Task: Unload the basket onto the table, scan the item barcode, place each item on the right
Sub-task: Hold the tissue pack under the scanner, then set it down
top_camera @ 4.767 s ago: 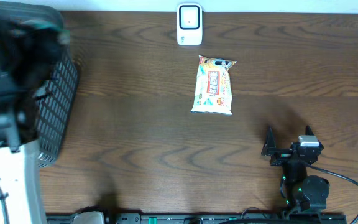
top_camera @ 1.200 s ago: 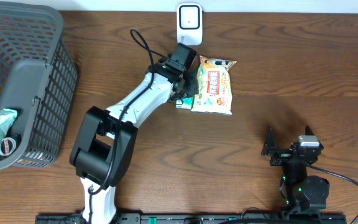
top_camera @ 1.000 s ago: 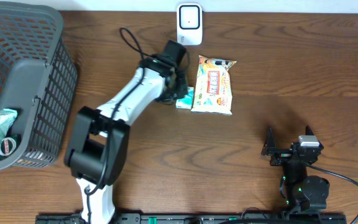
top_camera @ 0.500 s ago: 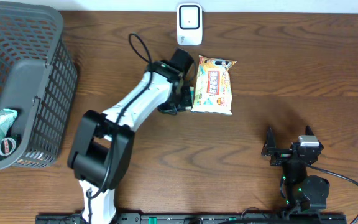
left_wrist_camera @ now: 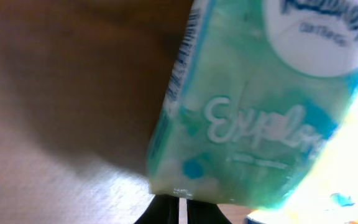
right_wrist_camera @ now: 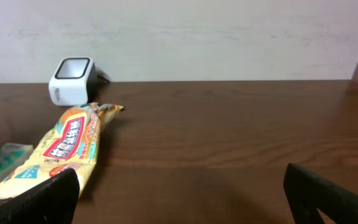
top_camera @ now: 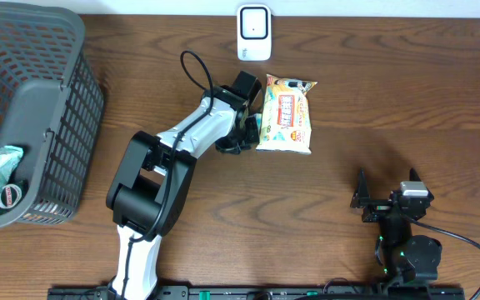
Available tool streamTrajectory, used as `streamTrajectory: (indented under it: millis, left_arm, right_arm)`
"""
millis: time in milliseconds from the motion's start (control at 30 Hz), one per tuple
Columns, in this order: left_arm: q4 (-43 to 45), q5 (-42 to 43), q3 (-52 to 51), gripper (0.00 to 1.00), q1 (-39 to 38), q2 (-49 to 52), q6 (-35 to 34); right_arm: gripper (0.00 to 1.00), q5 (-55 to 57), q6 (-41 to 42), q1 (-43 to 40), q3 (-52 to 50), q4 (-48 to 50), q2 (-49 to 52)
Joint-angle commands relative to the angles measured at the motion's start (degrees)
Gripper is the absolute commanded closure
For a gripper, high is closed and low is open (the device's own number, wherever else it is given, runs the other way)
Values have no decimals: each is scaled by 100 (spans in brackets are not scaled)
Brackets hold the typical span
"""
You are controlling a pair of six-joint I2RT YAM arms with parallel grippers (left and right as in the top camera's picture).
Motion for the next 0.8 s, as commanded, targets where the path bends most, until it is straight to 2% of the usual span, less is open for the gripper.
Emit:
streamTrajectory:
  millis: [0,467,667,767]
  left_arm:
    - [179,-35,-66,92,13,153,94]
    - [863,-33,9,92,81,151,278]
    - [323,-33,496,92,282,-70,291]
    - [-118,-33,898,92,407,-448,629]
  right_arm:
    - [1,-11,-42,-55,-9,-22,-20]
    - [1,-11,-42,-55,-9,-22,-20]
    - [1,-11,-42,-55,-9,-22,-20]
    - [1,-11,-42,-55,-9,-22,-20]
